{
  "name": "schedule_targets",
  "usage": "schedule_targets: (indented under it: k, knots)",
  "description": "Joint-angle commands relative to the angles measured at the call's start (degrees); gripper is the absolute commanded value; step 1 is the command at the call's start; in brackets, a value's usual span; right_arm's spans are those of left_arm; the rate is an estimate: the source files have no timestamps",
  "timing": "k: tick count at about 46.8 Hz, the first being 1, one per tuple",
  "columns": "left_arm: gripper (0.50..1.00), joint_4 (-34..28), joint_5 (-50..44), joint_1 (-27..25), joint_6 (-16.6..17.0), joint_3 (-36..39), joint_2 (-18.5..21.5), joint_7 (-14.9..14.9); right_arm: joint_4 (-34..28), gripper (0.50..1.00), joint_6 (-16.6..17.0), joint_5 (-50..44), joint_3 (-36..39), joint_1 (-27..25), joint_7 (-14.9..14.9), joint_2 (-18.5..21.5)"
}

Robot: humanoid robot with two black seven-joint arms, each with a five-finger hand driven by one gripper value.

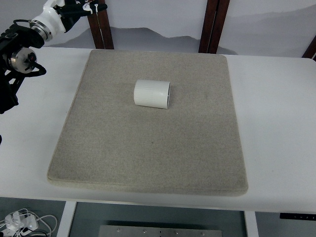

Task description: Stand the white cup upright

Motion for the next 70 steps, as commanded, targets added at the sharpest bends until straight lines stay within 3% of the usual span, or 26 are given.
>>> schedule_targets:
  k: [1, 12, 20, 34, 43, 56, 70]
  knots:
    - [0.999, -4.3, 4.8, 0.0, 0.3, 2.0, 2.0, 0.0, 0.0, 0.952, 0.0, 0.0, 0.0, 0.0, 0.0, 0.0]
    - [0.999, -10.6, 23.5, -0.5, 1.1, 5.4, 4.6, 0.1, 0.0, 0.952, 0.0, 0.0, 0.0, 0.0, 0.0, 0.0]
    - [0.999, -17.6, 28.5, -0.6, 0.7, 6.4, 7.2, 0.7, -0.1, 0.952, 0.0, 0.0, 0.0, 0.0, 0.0, 0.0]
    - [0.999, -31.2, 33.4, -2.2, -1.0, 9.0, 10.7, 12.4, 0.0, 0.952, 0.0, 0.0, 0.0, 0.0, 0.0, 0.0]
    - [0.999, -34.8, 38.1, -3.7, -3.9, 12.3, 11.1, 14.4, 0.0, 0.952, 0.0, 0.0, 0.0, 0.0, 0.0, 0.0]
    - [0.999, -37.7, 44.8, -5.0, -4.2, 16.8, 9.7, 15.6, 0.0, 0.952, 0.0, 0.0, 0.0, 0.0, 0.0, 0.0]
    - [0.988, -33.2, 49.8, -4.2, -3.3, 17.1, 2.8, 16.8, 0.0, 0.952, 0.0, 0.0, 0.0, 0.0, 0.0, 0.0]
